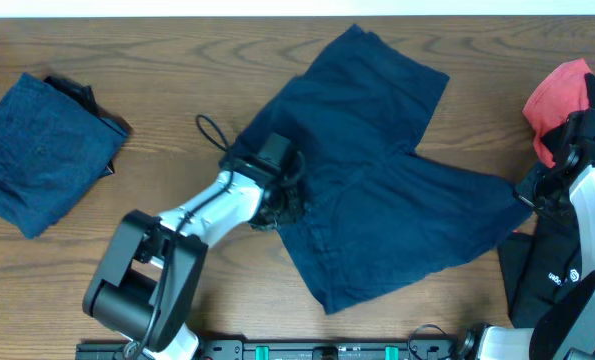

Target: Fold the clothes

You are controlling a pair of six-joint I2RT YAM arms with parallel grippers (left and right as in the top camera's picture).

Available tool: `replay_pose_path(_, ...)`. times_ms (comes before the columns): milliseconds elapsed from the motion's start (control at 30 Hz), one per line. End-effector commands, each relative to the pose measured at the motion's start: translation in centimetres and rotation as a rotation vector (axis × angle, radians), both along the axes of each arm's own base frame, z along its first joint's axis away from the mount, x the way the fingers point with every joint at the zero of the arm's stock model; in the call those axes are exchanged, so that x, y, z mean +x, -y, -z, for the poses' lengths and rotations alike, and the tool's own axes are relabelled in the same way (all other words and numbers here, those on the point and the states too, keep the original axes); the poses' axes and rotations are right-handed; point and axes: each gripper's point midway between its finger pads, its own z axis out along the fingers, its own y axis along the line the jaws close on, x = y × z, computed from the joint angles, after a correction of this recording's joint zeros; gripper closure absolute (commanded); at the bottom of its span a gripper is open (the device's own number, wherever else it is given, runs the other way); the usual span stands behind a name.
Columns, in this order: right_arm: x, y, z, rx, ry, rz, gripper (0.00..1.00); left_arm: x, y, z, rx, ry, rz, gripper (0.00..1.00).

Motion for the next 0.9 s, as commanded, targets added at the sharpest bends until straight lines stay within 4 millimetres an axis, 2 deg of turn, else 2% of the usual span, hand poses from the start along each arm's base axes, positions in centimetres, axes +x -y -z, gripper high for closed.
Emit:
replay_pose_path(0,0.1,-0.6,0.2,0.008,-0.006,-0.033,0.99,1.9,-3.6,2.8,0.082,0.014,-0.01,0.93)
replay_pose_path(133,0.3,-1.0,0.2,0.03,0.002,-0.036,0.99,4.8,-6.5,4.2,0.079,0.064,-0.036,0.93)
replay_pose_path(233,0.6,-1.6,0.3,0.068,0.019,-0.043,0.99,8.4,-9.4,3.9,0.073,0.123,-0.108,0.93)
replay_pose_path(333,0.9,-1.9,0.3,0.086,0.032,-0.047,0.99,11.9,-11.8,2.0,0.054,0.189,-0.186,0.93)
replay_pose_path(400,0.9,-2.0,0.3,0.088,0.033,-0.047,0.99,13.9,-12.6,0.0,0.008,0.228,-0.184,0.93)
replay_pose_path(467,0.9,-2.1,0.3,0.094,0.035,-0.048,0.99,14.8,-12.8,-2.2,-0.041,0.221,-0.172,0.93)
replay_pose_path(533,1.0,-2.3,0.3,0.106,0.039,-0.054,0.99,14.1,-12.3,-4.0,-0.095,0.163,-0.151,0.92)
replay_pose_path(567,1.1,-2.4,0.3,0.112,0.041,-0.067,0.99,13.3,-11.8,-4.7,-0.122,0.125,-0.136,0.89)
replay_pose_path(633,1.3,-2.6,0.3,0.121,0.05,-0.077,0.99,10.5,-10.6,-6.1,-0.174,0.012,-0.107,0.79)
replay_pose_path(767,1.9,-2.8,0.2,0.133,0.077,-0.091,0.95,3.2,-8.3,-7.5,-0.211,-0.263,-0.064,0.75)
replay_pose_path(833,2.7,-3.3,0.0,0.157,0.111,-0.137,0.9,0.5,-7.2,-7.6,-0.198,-0.342,-0.012,0.73)
replay_pose_path(867,3.1,-3.6,-0.1,0.173,0.131,-0.166,0.86,-0.3,-6.7,-7.5,-0.193,-0.357,0.006,0.73)
